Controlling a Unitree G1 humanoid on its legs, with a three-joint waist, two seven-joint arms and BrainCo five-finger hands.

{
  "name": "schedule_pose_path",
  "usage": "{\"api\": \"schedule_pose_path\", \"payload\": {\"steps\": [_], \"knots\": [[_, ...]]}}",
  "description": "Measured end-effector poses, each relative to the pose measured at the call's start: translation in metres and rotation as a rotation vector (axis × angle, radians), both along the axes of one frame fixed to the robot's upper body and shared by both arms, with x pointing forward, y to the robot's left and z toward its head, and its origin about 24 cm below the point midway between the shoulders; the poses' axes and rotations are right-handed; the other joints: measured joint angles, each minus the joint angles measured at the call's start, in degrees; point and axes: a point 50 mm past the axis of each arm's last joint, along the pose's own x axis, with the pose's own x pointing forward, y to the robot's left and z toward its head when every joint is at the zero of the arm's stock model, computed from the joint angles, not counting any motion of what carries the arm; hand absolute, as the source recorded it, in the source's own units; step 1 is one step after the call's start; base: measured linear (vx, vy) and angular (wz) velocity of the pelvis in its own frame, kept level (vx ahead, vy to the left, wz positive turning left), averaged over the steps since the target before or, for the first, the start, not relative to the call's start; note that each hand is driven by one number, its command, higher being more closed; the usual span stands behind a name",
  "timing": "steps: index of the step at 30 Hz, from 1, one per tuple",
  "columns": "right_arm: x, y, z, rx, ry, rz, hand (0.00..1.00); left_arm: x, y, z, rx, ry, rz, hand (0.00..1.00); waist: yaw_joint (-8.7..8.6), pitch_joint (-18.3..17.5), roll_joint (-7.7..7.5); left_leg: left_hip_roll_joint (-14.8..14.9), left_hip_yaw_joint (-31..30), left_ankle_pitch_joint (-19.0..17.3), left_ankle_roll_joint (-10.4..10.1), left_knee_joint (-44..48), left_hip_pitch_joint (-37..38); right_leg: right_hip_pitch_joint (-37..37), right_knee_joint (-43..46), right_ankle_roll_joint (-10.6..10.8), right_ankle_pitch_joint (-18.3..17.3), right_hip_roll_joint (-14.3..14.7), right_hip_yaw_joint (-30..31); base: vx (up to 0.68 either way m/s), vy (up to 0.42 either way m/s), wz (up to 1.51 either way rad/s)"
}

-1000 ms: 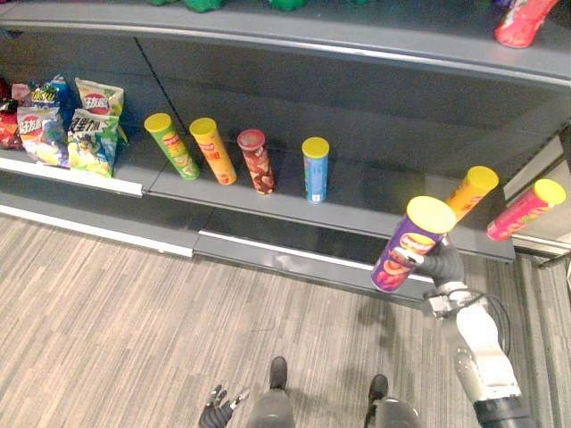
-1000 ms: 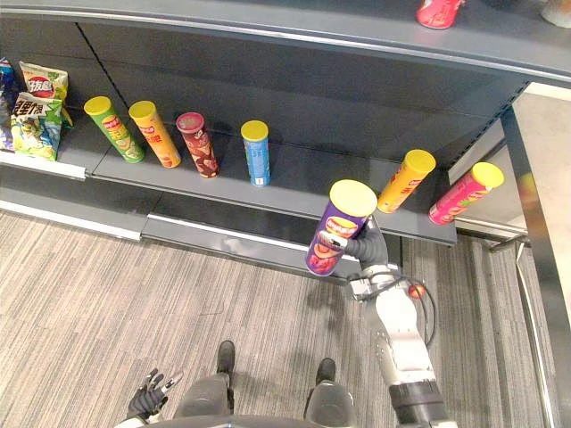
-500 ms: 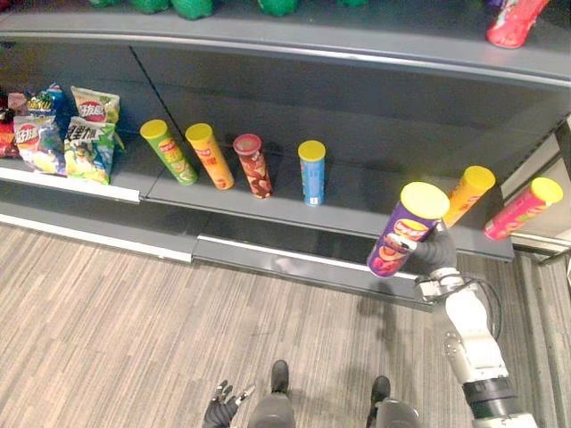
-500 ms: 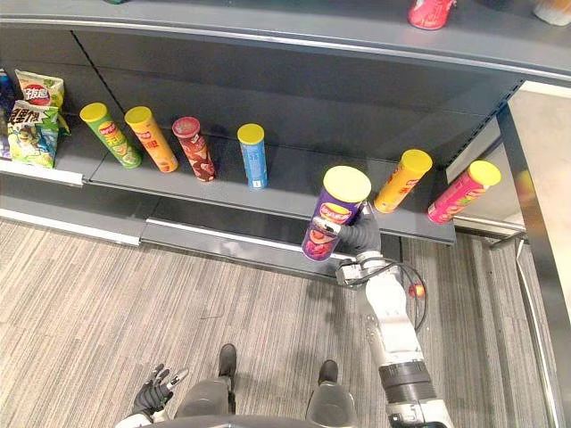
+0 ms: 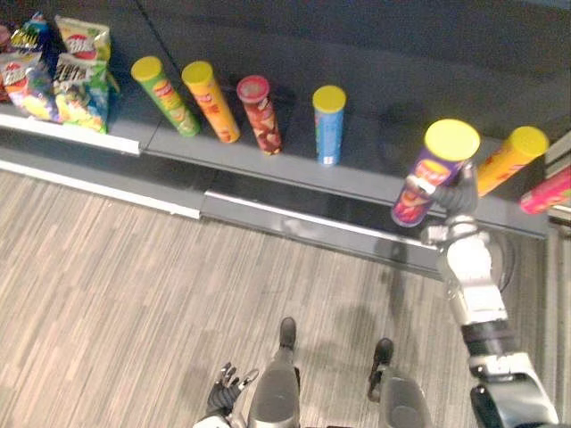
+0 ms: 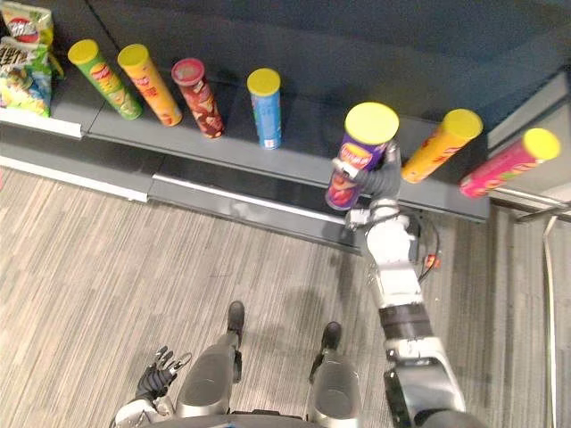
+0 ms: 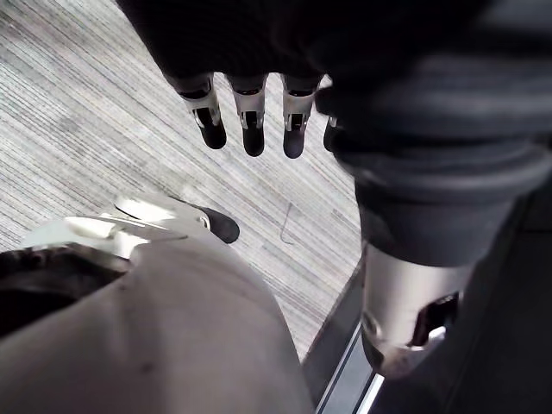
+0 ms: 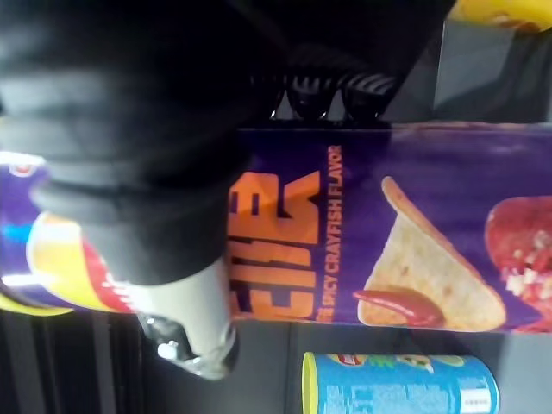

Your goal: Put the gum and the chips on the shelf.

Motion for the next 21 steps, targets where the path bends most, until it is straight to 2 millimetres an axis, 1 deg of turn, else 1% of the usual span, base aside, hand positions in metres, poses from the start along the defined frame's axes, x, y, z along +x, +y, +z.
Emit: {"api": "schedule_pose_path", "payload": {"steps": [1, 2, 4, 6, 7, 9, 10, 11, 13, 14, 17, 20, 21], "knots": [[0.003, -0.002, 0.005, -0.003, -0.01, -0.013, 1.0, 0.002, -0.001, 0.0, -0.003, -0.006, -0.001, 0.0, 0.1, 0.2, 0.24, -0.1, -0.2, -0.1, 0.0, 0.5, -0.7, -0.8, 1.0, -0.1, -0.3, -0.2, 0.0, -0.05, -0.007, 0.21], [0.009, -0.007, 0.014, -0.008, -0.025, -0.043, 1.0, 0.004, -0.002, 0.001, -0.007, -0.012, -0.005, 0.0, 0.33, 0.7, 0.84, -0.5, -1.1, -0.4, 0.2, 2.2, -2.3, -2.1, 3.1, -0.2, -1.1, -0.7, -0.4, -0.06, -0.014, 0.24], [0.015, -0.014, 0.023, -0.016, -0.038, -0.084, 1.0, 0.007, -0.005, 0.001, -0.011, -0.018, -0.015, 0.0, 0.7, 1.6, 1.57, -1.0, -1.9, -1.0, 0.3, 4.6, -3.9, -3.4, 6.1, -0.4, -2.5, -1.6, -1.1, -0.07, -0.015, 0.26], [0.018, -0.021, 0.03, -0.022, -0.045, -0.128, 1.0, 0.012, -0.008, 0.002, -0.016, -0.028, -0.027, 0.0, 1.7, 2.3, 2.39, -1.4, -2.9, -1.3, 0.2, 6.4, -5.6, -5.2, 9.0, -0.7, -3.7, -2.2, -1.2, -0.1, -0.028, 0.17], [0.021, -0.023, 0.032, -0.02, -0.043, -0.14, 1.0, 0.012, -0.009, 0.002, -0.026, -0.03, -0.021, 0.0, 1.89, 2.5, 2.64, -1.4, -3.0, -1.4, 0.1, 6.7, -6.2, -5.9, 9.9, -0.8, -4.1, -2.4, -1.3, -0.13, -0.037, 0.1], [0.024, -0.027, 0.035, -0.01, -0.039, -0.179, 1.0, 0.013, -0.011, 0.002, -0.043, -0.034, -0.014, 0.0, 2.9, 2.7, 3.0, -1.4, -3.2, -1.2, 0.3, 6.9, -7.5, -8.1, 11.5, -1.1, -4.5, -2.7, -1.2, -0.11, -0.038, 0.02], [0.025, -0.032, 0.036, -0.014, -0.039, -0.199, 1.0, 0.014, -0.012, 0.002, -0.048, -0.039, -0.02, 0.0, 3.18, 2.9, 3.4, -1.5, -3.4, -0.9, 0.2, 6.8, -8.0, -8.8, 12.1, -1.3, -5.0, -2.9, -1.2, -0.07, -0.036, 0.04], [0.026, -0.034, 0.037, -0.014, -0.039, -0.21, 1.0, 0.014, -0.013, 0.002, -0.053, -0.039, -0.016, 0.0, 3.19, 3.0, 3.49, -1.6, -3.5, -0.8, 0.1, 6.7, -8.4, -9.4, 12.6, -1.1, -5.2, -3.1, -1.3, -0.08, -0.043, 0.09], [0.027, -0.041, 0.046, -0.008, -0.063, -0.258, 1.0, 0.014, -0.016, 0.002, -0.074, -0.044, -0.01, 0.0, 3.37, 3.3, 4.11, -2.0, -4.0, 0.0, 0.0, 6.5, -9.9, -11.5, 14.2, -1.3, -5.6, -3.7, -1.3, -0.07, -0.037, 0.1], [0.027, -0.043, 0.048, -0.008, -0.068, -0.268, 1.0, 0.015, -0.017, 0.002, -0.075, -0.045, -0.015, 0.0, 3.46, 3.4, 4.19, -2.0, -4.1, 0.2, -0.1, 6.4, -10.2, -12.0, 14.6, -1.3, -5.7, -3.8, -1.3, -0.05, -0.039, 0.06], [0.025, -0.05, 0.057, -0.007, -0.096, -0.313, 1.0, 0.018, -0.019, 0.006, -0.077, -0.069, -0.024, 0.0, 4.44, 3.5, 4.39, -2.2, -4.1, 1.1, -0.2, 5.5, -11.1, -14.3, 16.5, -1.2, -6.0, -4.4, -1.1, -0.01, -0.068, 0.04], [0.026, -0.048, 0.071, 0.011, -0.147, -0.325, 1.0, 0.025, -0.021, 0.011, -0.079, -0.106, -0.034, 0.0, 4.81, 3.6, 4.6, -2.2, -4.2, 1.7, -0.2, 5.6, -12.3, -16.3, 18.4, -1.9, -6.4, -4.6, -1.0, 0.01, -0.072, 0.03], [0.026, -0.046, 0.079, 0.023, -0.178, -0.331, 1.0, 0.027, -0.022, 0.013, -0.094, -0.121, -0.024, 0.0, 5.2, 3.7, 4.63, -2.1, -4.2, 2.0, -0.5, 5.5, -13.0, -17.2, 18.9, -2.0, -6.5, -4.6, -1.0, 0.01, -0.064, -0.02]]}}
